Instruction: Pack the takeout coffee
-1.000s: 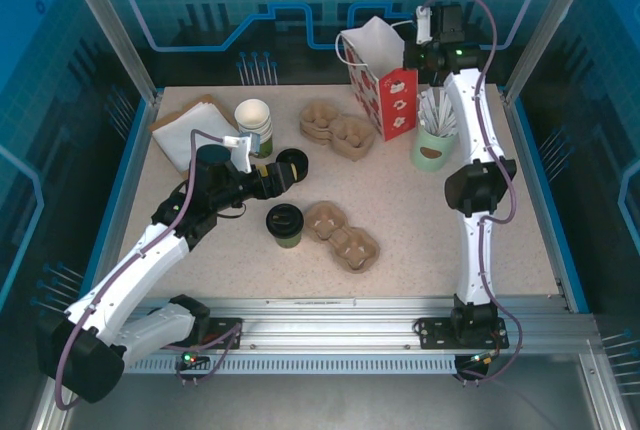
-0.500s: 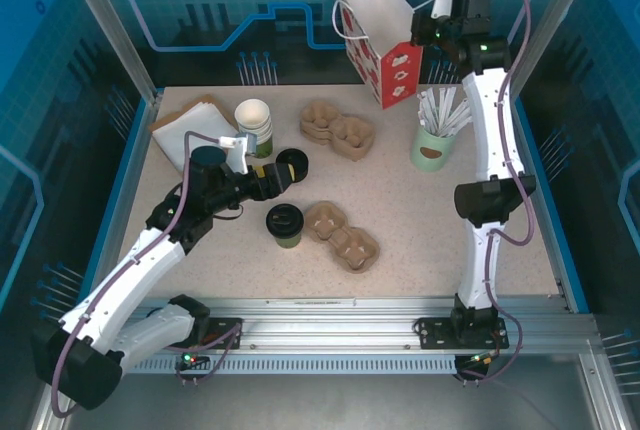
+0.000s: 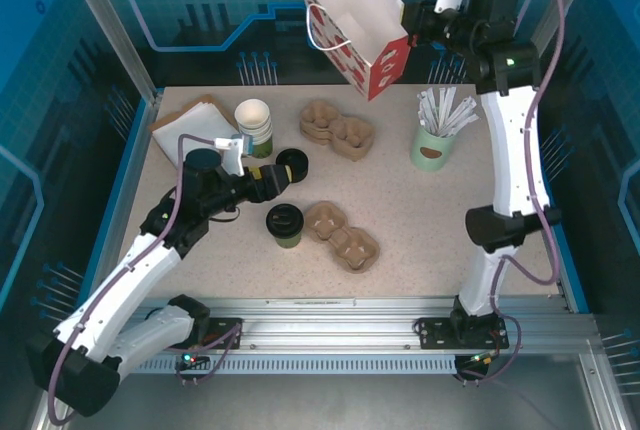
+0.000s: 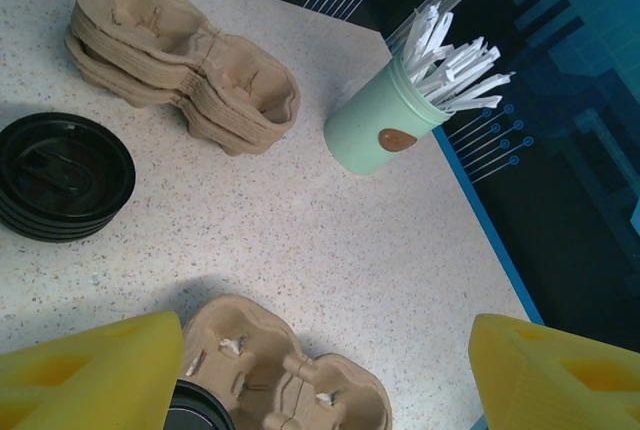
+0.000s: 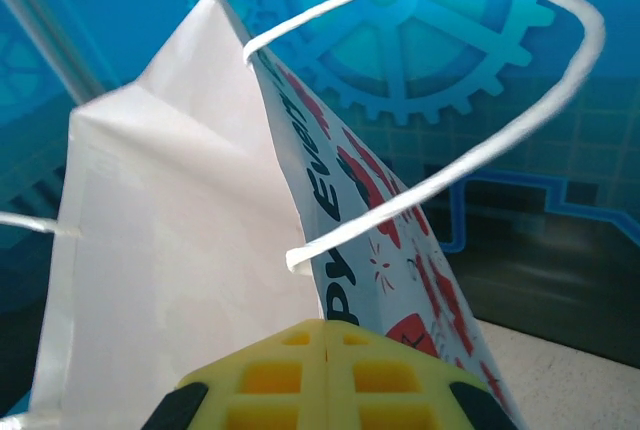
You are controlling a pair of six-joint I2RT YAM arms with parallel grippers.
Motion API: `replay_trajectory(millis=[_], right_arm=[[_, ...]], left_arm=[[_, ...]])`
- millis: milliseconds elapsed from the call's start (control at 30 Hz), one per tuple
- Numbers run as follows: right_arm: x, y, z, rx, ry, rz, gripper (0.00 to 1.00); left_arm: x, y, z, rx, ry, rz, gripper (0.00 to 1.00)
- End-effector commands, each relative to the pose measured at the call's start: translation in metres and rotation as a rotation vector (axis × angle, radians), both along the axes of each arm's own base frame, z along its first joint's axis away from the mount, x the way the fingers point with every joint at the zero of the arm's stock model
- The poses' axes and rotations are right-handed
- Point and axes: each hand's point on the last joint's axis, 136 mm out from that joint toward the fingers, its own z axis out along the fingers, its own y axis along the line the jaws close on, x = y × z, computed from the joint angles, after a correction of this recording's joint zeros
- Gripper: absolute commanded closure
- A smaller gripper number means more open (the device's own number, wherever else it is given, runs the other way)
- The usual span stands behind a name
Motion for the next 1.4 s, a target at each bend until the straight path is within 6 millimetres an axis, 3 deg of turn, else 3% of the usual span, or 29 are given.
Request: replay_trajectory(millis=[0,267,400,600,767,867,1200,1367], right_arm=[[-0.04,0.007,0.004,-0.027,0.007,0.044,1.0],[-0.105,-0.009,-0.042,-0.107,0.1,0.03,1.0],[-0.136,-0.022,-0.081,-0.159,0.172,0.014,1.0],[-0.162,-0.045,-0.144,-0.22,0.29,-0.021,1.0],[-0.168,-0.049,-0.183,-0.216,0.379,-0.002,1.0],[-0.167,-0.047,-0.195,-0.196,0.4,0.017,1.0],[-0.145,-0.037,-0.211,-0.149,0.438,0.075,1.0],[-0.13,-0.041,-0.218,-0.134,0.449,0.067,1.0]], left_arm=[[-0.006,0.004,0.006,0.021,-0.043,0.005,0.23],[-0.017,0.011,0.0,0.02,-0.049,0.018,0.23],[-0.021,0.012,-0.005,0.022,-0.043,0.015,0.23],[-0.018,0.011,-0.015,0.028,-0.024,0.013,0.23],[-0.018,0.01,-0.019,0.025,-0.01,0.011,0.23],[-0.018,0.01,-0.02,0.028,-0.008,0.014,0.23],[-0.016,0.009,-0.024,0.032,-0.002,0.012,0.23],[-0.015,0.009,-0.024,0.035,-0.001,0.012,0.23]])
